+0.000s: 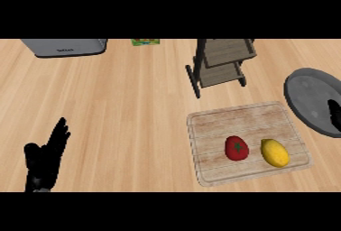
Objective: Pick the tomato from the cutting board and place it in the tiered basket
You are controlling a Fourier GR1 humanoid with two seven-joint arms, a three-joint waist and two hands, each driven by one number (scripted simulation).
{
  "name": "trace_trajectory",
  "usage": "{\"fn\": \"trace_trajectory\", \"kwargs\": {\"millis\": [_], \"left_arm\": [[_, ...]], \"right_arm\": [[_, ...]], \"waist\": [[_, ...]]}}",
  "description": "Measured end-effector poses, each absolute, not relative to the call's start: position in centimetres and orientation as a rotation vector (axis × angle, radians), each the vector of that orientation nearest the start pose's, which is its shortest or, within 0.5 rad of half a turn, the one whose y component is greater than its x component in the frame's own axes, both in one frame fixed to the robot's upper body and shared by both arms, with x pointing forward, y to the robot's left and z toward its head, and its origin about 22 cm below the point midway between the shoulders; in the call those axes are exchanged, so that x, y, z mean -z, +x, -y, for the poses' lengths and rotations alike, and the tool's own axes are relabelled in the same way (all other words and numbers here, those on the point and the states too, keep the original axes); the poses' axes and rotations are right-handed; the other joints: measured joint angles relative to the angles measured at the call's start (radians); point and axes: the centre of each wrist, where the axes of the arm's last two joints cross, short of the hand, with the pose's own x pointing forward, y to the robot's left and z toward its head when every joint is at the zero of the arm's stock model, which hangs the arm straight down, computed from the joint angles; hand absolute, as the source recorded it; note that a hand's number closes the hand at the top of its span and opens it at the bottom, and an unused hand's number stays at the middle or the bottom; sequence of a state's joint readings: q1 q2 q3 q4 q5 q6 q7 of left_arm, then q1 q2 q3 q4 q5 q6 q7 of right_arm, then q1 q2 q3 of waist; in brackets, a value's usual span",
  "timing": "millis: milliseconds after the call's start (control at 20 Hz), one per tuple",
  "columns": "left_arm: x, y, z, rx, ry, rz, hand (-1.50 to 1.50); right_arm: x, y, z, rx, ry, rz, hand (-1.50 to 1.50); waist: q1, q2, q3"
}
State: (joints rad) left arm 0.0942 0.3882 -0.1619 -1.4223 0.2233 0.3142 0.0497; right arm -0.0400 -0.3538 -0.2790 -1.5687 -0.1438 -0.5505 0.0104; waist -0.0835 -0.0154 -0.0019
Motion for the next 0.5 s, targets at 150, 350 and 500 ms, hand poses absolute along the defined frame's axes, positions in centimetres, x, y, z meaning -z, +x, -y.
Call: {"fn": "trace_trajectory", "kwargs": {"millis": [150,350,500], "left_arm": [[4.2,20.5,-28.5,-0.023,0.303,1.268,0.0],[4.8,20.3,-26.9,-0.013,0.283,1.28,0.0],[5.0,20.5,-26.1,-0.006,0.274,1.29,0.0]], "right_arm": [[-5.7,20.8,35.4,0.611,-0.84,1.665,-1.5],[-6.3,16.0,32.9,0.565,-0.861,1.64,-1.5],[-6.6,13.6,31.9,0.419,-0.824,1.533,-1.5]], "waist": [[0.015,0.002,0.0],[0.039,0.006,-0.001],[0.049,0.011,-0.003]]}}
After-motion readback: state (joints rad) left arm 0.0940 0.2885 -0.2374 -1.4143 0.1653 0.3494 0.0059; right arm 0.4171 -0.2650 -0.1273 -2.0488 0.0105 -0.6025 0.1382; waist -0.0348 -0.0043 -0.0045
